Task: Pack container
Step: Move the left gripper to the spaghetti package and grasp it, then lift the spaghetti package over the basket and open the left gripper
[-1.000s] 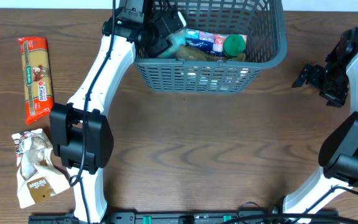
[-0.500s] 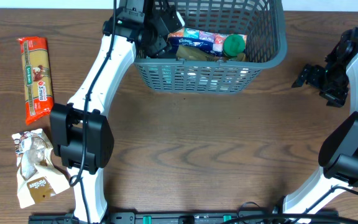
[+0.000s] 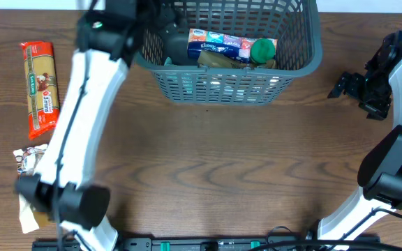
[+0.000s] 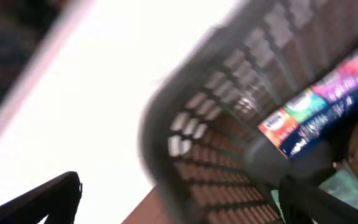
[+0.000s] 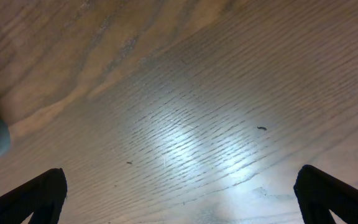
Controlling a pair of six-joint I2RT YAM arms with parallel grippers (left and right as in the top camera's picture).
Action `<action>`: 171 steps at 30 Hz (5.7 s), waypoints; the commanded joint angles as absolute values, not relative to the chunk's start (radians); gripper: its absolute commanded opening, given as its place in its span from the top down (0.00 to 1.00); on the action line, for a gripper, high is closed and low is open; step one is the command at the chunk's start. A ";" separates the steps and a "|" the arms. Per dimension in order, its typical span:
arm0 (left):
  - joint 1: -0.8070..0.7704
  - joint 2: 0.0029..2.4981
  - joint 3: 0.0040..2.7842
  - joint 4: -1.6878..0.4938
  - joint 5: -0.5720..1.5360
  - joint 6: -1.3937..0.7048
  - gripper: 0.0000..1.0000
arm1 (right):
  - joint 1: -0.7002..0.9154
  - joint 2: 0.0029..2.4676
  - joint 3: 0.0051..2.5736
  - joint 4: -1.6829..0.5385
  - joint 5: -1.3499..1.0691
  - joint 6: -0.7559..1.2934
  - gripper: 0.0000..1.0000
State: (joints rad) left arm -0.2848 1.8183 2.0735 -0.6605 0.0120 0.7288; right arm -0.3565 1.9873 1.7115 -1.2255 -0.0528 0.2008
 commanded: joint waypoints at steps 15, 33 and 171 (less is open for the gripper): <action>0.361 1.834 2.095 -0.958 0.043 0.166 0.02 | -0.352 1.982 1.707 -1.234 -0.057 0.194 0.01; 0.436 2.286 2.094 -0.940 0.044 0.232 0.02 | -0.352 1.982 1.707 -1.230 -0.057 0.194 0.01; -0.148 1.684 2.088 -0.572 -0.085 0.448 0.02 | -0.352 1.982 1.707 -1.268 -0.061 0.088 0.01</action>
State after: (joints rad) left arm -0.2344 1.7355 2.0724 -0.4892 0.0414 0.7547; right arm -0.3565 1.9873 1.7115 -1.2652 -0.0536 0.1013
